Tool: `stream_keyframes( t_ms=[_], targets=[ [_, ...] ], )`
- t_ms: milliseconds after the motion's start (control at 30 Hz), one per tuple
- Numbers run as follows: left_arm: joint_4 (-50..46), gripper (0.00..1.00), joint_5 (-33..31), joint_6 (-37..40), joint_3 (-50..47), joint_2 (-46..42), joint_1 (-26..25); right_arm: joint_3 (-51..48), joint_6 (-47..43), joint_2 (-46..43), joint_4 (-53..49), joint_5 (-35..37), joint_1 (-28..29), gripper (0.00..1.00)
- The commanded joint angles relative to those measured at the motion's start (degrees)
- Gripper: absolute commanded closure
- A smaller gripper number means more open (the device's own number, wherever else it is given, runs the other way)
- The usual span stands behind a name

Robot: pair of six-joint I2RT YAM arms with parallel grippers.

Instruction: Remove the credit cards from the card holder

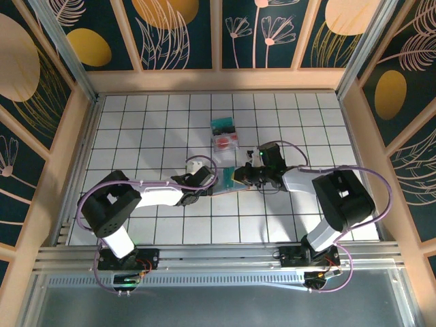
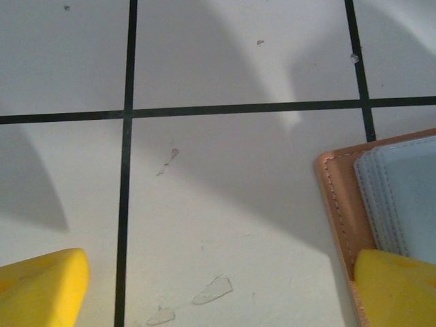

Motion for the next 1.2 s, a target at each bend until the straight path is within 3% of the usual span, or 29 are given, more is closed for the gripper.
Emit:
stream_keyframes(
  t_ms=[0,433,567,867,1167],
  targets=[
    [-6.1,0.01,0.3,0.0,-1.2,-1.1,0.0,0.4,-2.6,-2.8,-3.8,3.3,-0.7,0.99],
    [-4.3,0.01,0.9,0.2,0.9,-9.8,0.1,-0.5,-4.2,-10.4,-4.7,7.0,-1.5,1.0],
    [-0.8,0.01,3.9,0.1,0.7,-14.7,1.1,-1.3,-4.2,-12.9,-2.6,7.1,-1.6,1.0],
    [19.7,0.05,23.1,-0.5,-5.9,-24.6,6.3,-2.6,-2.2,-18.8,5.3,4.6,-2.0,1.0],
    [34.9,0.11,37.4,1.3,-5.7,-23.2,7.7,-3.0,3.4,-19.9,17.6,-4.0,-2.0,1.0]
  ],
)
